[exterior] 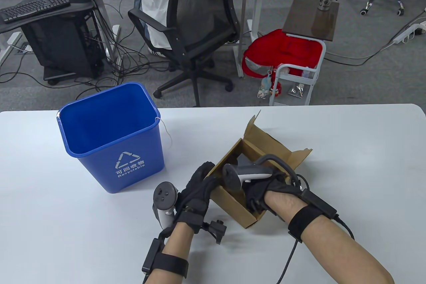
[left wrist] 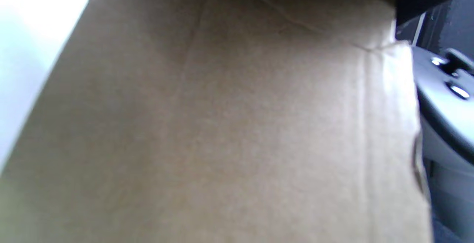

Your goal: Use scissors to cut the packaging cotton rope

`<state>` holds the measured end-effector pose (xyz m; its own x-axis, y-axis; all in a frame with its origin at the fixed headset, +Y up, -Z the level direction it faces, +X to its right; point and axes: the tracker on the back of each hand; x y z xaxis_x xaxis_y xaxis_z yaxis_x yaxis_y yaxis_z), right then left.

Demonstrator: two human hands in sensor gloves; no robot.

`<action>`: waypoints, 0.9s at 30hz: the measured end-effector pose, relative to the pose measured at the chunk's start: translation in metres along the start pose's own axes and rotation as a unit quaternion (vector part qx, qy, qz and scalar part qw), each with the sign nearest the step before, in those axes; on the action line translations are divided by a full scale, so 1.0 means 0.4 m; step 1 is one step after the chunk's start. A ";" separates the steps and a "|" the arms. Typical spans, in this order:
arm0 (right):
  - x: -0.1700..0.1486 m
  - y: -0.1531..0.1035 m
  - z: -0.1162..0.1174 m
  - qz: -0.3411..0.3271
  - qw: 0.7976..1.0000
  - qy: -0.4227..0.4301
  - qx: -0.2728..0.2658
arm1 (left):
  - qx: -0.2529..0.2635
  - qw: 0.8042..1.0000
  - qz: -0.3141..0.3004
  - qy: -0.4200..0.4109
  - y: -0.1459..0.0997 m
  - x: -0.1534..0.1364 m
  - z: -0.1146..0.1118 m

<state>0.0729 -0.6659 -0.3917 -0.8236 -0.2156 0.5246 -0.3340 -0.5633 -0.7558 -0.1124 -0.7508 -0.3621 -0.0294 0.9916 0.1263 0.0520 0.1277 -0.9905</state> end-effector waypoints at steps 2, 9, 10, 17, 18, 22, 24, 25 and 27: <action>-0.010 -0.014 -0.011 -0.022 0.998 0.031 -0.040 | -0.002 1.000 0.002 -0.009 0.000 -0.001 -0.001; -0.039 -0.130 -0.064 -0.101 0.939 0.152 -0.292 | 0.035 0.999 0.012 -0.015 0.004 -0.012 0.034; -0.045 -0.152 -0.071 -0.106 0.922 0.169 -0.332 | 0.040 0.999 0.013 -0.016 0.004 -0.015 0.039; -0.159 -0.274 -0.074 -0.029 0.838 0.260 -0.478 | 0.093 0.994 0.026 -0.048 -0.003 -0.023 0.071; -0.190 -0.276 -0.060 -0.009 0.832 0.283 -0.476 | 0.093 0.994 0.026 -0.053 -0.003 -0.021 0.075; -0.292 -0.246 0.030 0.086 0.836 0.338 -0.424 | 0.093 0.994 0.024 -0.061 -0.004 -0.014 0.079; -0.335 -0.214 0.092 0.148 0.844 0.343 -0.385 | 0.091 0.994 0.023 -0.063 -0.005 -0.011 0.077; -0.345 -0.205 0.109 0.169 0.848 0.340 -0.369 | 0.091 0.994 0.023 -0.064 -0.005 -0.011 0.077; -0.381 -0.163 0.179 0.228 0.864 0.336 -0.299 | 0.087 0.994 0.022 -0.070 -0.005 -0.011 0.075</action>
<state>0.2529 -0.6534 -0.3942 -0.9452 0.3179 -0.0742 0.0828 0.0134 -0.9965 -0.1423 -0.7559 -0.3623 -0.1699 0.9818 0.0854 -0.1164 0.0660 -0.9910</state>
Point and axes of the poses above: the tracker on the back of each hand, its own x axis roughly to the thumb side, its own y axis roughly from the wrist to the fingertips, z = x × y, and after that the axes turned 6 degrees about x, right-handed
